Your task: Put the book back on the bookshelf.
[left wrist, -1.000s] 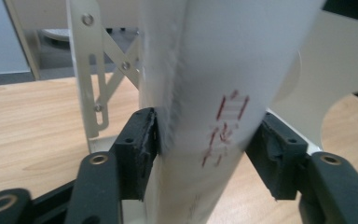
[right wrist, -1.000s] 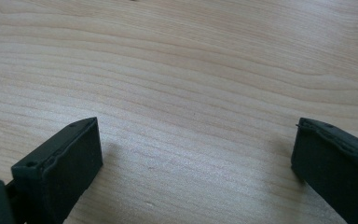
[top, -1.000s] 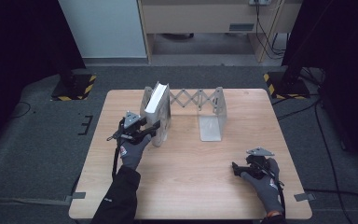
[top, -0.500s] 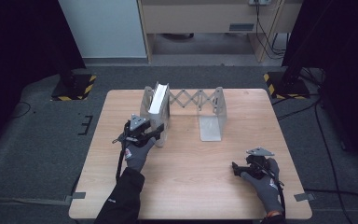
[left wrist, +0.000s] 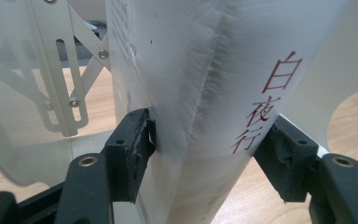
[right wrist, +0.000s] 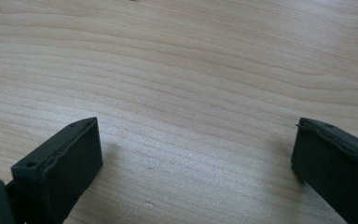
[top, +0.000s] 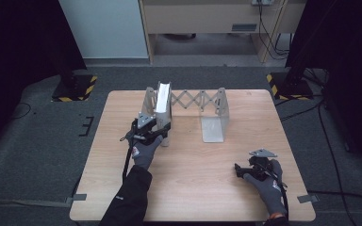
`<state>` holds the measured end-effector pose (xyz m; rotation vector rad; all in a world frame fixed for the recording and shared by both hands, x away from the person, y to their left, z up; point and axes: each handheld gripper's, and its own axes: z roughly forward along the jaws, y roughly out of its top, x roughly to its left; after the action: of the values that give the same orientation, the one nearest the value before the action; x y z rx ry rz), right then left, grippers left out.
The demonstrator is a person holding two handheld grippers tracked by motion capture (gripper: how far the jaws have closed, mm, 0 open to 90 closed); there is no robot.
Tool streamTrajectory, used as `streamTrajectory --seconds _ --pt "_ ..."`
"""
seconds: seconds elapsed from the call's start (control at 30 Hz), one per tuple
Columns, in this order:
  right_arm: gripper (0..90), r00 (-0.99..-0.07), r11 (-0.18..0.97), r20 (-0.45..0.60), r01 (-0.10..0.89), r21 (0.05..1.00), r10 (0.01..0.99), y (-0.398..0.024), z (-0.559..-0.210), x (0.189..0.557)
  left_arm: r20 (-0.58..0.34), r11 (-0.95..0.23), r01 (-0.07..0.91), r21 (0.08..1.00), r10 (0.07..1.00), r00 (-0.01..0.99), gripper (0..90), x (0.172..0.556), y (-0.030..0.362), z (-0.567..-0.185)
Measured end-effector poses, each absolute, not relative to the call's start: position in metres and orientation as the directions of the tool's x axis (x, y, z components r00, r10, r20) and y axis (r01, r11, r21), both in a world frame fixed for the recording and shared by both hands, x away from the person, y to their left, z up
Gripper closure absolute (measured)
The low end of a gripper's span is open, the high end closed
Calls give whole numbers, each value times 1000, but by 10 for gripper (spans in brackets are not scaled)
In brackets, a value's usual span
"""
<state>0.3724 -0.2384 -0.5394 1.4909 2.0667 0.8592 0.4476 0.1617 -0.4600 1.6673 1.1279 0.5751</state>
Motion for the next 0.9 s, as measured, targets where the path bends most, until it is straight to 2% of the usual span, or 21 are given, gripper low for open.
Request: streamTrajectory --seconds 0.53,0.8,0.9 --pt "21 -316 222 0 670 709 949 -238 -539 372 -126 -73 398 915 883 452 358 461 159 -461" --pt "33 -312 220 0 668 710 950 -239 -539 372 -114 -79 374 924 877 466 329 434 172 -451" --pt "101 -302 210 -1 661 721 953 -239 -539 371 -132 -76 392 917 869 477 310 416 183 -449"
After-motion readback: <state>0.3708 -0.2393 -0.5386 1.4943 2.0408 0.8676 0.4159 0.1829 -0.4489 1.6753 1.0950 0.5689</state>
